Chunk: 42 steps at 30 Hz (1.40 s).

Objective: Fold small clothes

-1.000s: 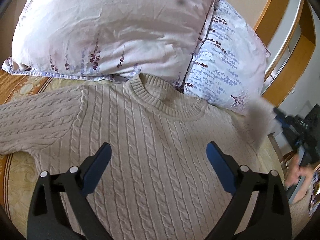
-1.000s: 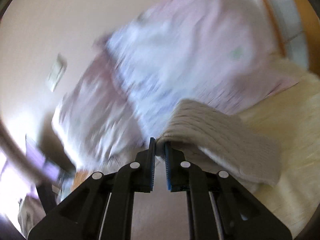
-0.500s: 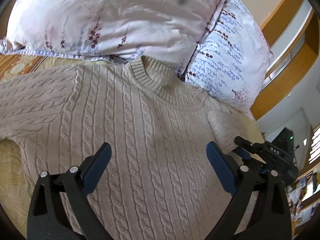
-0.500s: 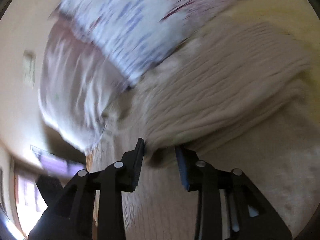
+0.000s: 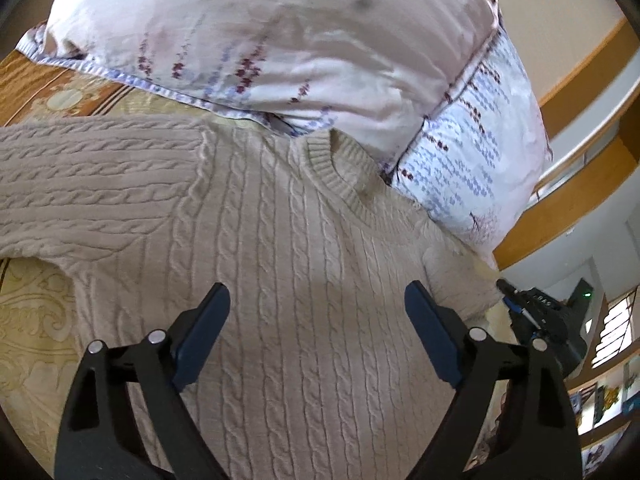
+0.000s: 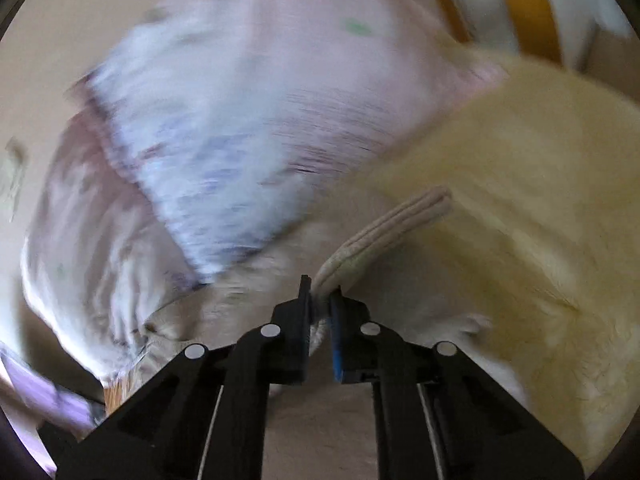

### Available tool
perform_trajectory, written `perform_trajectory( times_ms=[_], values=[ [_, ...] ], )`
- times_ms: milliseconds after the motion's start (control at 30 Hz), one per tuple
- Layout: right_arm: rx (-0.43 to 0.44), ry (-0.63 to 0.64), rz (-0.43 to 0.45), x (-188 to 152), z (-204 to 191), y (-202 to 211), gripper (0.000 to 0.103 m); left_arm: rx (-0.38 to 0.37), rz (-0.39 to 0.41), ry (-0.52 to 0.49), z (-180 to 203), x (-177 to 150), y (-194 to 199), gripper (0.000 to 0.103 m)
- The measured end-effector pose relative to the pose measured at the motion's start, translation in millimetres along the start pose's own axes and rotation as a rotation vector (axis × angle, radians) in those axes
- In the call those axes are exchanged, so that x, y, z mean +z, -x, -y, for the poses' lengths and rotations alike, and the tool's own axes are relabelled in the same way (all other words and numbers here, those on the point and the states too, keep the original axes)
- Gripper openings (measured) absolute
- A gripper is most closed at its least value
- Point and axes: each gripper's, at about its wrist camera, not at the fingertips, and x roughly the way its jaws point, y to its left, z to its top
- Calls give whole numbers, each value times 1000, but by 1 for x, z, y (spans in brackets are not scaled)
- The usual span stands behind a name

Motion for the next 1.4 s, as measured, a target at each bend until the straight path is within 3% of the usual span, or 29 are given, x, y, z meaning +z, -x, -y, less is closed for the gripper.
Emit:
perform_trajectory(
  times_ms=[100, 167, 267, 367, 467, 567, 700, 833, 900, 1033, 1100, 1267, 1333, 1400],
  values=[
    [146, 139, -10, -11, -57, 2, 9, -8, 23, 27, -6, 1, 6, 88],
    [294, 272, -158, -33, -107, -15, 13, -19, 27, 41, -8, 0, 8, 88],
    [380, 325, -366, -66, -140, -40, 32, -22, 11, 54, -11, -1, 7, 88],
    [362, 258, -373, -73, -120, -41, 54, -19, -13, 73, -16, -2, 1, 82],
    [251, 131, -324, -63, -68, -29, 55, -33, -54, 120, -24, 1, -8, 76],
    [166, -81, -281, -54, -1, -15, 55, -27, -78, 168, -30, 6, -17, 71],
    [123, -323, -237, -49, 65, -11, 54, -31, -88, 227, -36, 16, -25, 66],
    [155, -457, -166, -41, 98, -13, 53, -71, -97, 276, -40, 24, -31, 49],
    [162, -462, -137, -36, 100, -15, 49, -67, -105, 290, -41, 27, -38, 47],
    [161, -460, -114, -33, 102, -21, 34, -76, -137, 278, -37, 33, -55, 16],
    [155, -448, -105, -33, 102, -25, 11, -64, -140, 244, -33, 37, -61, 9],
    [203, -364, -2, -38, 95, -6, 8, -38, -31, 115, -17, 63, -50, 7],
    [158, -315, 2, -40, 86, -6, 8, 25, 16, 46, -12, 70, -45, 7],
    [105, -297, -33, -44, 83, -14, 8, 75, -18, 34, -16, 69, -52, 7]
  ],
)
